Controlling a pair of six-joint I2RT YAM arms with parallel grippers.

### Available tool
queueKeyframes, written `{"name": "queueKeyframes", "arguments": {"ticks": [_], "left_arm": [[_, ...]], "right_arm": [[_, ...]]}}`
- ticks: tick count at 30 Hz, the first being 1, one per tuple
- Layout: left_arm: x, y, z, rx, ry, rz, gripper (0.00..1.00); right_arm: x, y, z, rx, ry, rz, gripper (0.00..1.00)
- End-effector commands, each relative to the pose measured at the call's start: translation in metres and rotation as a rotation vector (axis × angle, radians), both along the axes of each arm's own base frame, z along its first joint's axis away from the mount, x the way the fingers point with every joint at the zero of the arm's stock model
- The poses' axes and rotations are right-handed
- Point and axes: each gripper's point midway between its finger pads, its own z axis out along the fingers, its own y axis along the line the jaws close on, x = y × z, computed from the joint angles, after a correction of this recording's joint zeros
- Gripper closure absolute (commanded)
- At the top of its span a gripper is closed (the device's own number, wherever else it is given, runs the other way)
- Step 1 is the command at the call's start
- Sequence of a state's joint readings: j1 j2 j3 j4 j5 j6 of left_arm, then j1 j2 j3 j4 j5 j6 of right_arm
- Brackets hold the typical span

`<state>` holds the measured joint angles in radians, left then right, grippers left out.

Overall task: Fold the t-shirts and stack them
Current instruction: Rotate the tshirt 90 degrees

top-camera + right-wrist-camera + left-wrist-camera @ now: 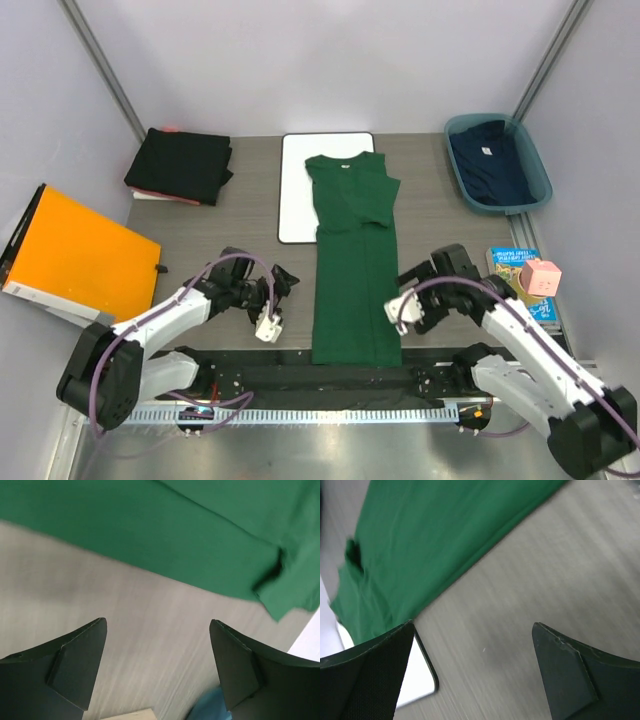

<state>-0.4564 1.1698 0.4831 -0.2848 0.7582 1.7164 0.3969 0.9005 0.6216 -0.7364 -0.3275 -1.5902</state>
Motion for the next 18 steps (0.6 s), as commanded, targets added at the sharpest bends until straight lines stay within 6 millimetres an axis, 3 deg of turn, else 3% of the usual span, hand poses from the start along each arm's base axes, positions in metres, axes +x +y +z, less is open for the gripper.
{"name": "queueKeyframes", "arguments": {"ticks": [1, 2, 3, 5, 9, 14, 18], "left_arm": [[-0.039, -0.014, 0.008, -0.067, -0.159, -0.269, 0.0], [-0.049, -0.018, 0.005, -0.063, -0.157, -0.305, 0.0], [-0.055, -0.019, 0.003, -0.063, -0.146, -0.318, 0.0], [-0.068, -0.021, -0.003, -0.052, -0.12, -0.34, 0.0], [-0.077, -0.025, -0.002, -0.049, -0.079, -0.333, 0.0], [-0.084, -0.033, -0.004, -0.056, -0.059, -0.365, 0.0], [-0.073, -0.037, -0.013, -0.033, -0.067, -0.34, 0.0]], "right_arm": [[-0.071, -0.006, -0.021, -0.035, 0.065, 0.271, 0.11], [-0.081, -0.004, -0.019, -0.008, 0.049, 0.301, 0.11], [-0.098, -0.008, -0.03, -0.019, 0.079, 0.349, 0.1], [-0.11, -0.005, -0.035, 0.012, 0.07, 0.379, 0.08], [-0.11, 0.001, -0.026, 0.1, -0.018, 0.328, 0.06], [-0.124, -0.003, -0.031, 0.099, 0.05, 0.321, 0.09], [-0.116, 0.002, -0.032, 0.106, 0.014, 0.341, 0.09]]}}
